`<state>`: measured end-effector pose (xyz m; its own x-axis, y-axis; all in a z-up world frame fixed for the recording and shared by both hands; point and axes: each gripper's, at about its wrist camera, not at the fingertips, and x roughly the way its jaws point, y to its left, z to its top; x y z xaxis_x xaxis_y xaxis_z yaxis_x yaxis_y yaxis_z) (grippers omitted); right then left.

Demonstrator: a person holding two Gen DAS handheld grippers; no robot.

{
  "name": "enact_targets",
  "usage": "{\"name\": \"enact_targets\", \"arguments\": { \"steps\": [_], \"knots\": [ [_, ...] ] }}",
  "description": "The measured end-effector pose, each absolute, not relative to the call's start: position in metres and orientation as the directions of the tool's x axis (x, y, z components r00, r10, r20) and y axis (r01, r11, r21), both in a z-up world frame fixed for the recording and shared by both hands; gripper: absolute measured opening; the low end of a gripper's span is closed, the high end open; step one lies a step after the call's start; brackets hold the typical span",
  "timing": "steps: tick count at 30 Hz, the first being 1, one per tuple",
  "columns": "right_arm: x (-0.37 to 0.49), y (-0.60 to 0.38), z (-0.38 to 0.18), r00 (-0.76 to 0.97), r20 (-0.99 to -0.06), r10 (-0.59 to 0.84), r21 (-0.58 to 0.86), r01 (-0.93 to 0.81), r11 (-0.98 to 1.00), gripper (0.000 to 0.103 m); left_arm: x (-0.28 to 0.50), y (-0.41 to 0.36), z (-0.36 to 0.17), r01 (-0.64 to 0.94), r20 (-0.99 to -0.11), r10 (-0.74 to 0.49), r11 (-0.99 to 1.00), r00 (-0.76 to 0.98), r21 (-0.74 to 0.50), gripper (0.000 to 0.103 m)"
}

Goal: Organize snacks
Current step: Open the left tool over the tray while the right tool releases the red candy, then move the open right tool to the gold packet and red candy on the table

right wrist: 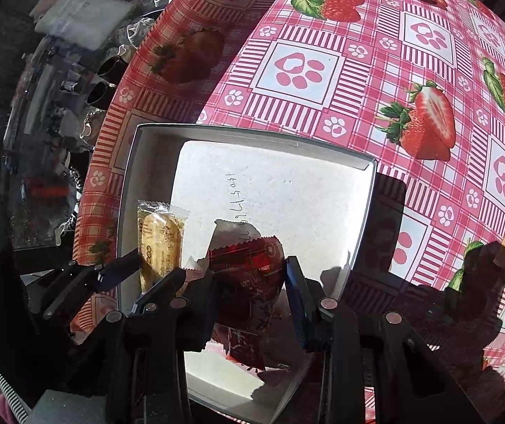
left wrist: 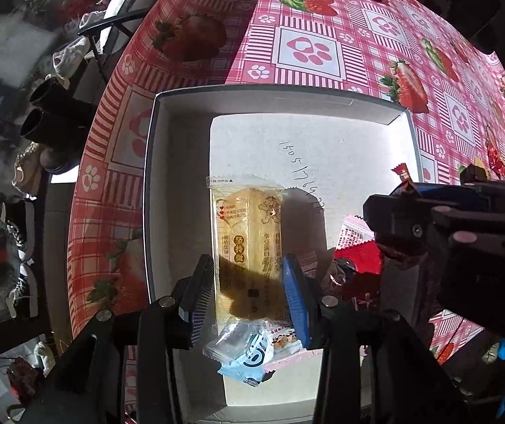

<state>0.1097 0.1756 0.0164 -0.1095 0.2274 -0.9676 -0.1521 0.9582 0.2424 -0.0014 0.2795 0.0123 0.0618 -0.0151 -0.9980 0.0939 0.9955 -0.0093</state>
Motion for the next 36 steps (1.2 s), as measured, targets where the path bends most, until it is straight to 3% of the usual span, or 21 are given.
{"name": "enact_targets", "arguments": {
  "steps": [3, 5, 9, 11, 12, 36],
  "knots": [
    [0.109, 0.174, 0.015, -0.124, -0.965, 0.232, 0.248, -0.14, 0.959, 0.041, -0.003, 0.281, 0.013, 0.078, -0.998, -0.005, 0.997, 0.065, 0.0, 0.075],
    [0.108, 0.172, 0.016, -0.121, -0.966, 0.229, 0.245, -0.132, 0.961, 0.073, -0.004, 0.28, 0.014, 0.077, -0.998, 0.003, 0.997, 0.068, 0.008, 0.078],
    [0.105, 0.165, 0.016, -0.118, -0.968, 0.221, 0.235, -0.116, 0.965, 0.076, -0.005, 0.275, 0.014, 0.08, -0.999, 0.003, 0.997, 0.05, 0.007, 0.079],
    [0.103, 0.157, 0.014, -0.118, -0.97, 0.21, 0.222, -0.097, 0.97, 0.1, -0.006, 0.271, 0.015, 0.087, -0.999, 0.004, 0.996, 0.045, 0.007, 0.079],
    [0.101, 0.151, 0.014, -0.11, -0.973, 0.203, 0.212, -0.084, 0.974, 0.103, -0.007, 0.268, 0.015, 0.091, -0.999, 0.003, 0.996, 0.043, 0.006, 0.079],
    [0.075, -0.08, -0.006, -0.131, -0.981, 0.141, 0.092, 0.323, 0.942, 0.102, -0.047, 0.115, 0.021, 0.343, -0.998, -0.052, 0.938, -0.018, -0.055, 0.079]
  ]
}}
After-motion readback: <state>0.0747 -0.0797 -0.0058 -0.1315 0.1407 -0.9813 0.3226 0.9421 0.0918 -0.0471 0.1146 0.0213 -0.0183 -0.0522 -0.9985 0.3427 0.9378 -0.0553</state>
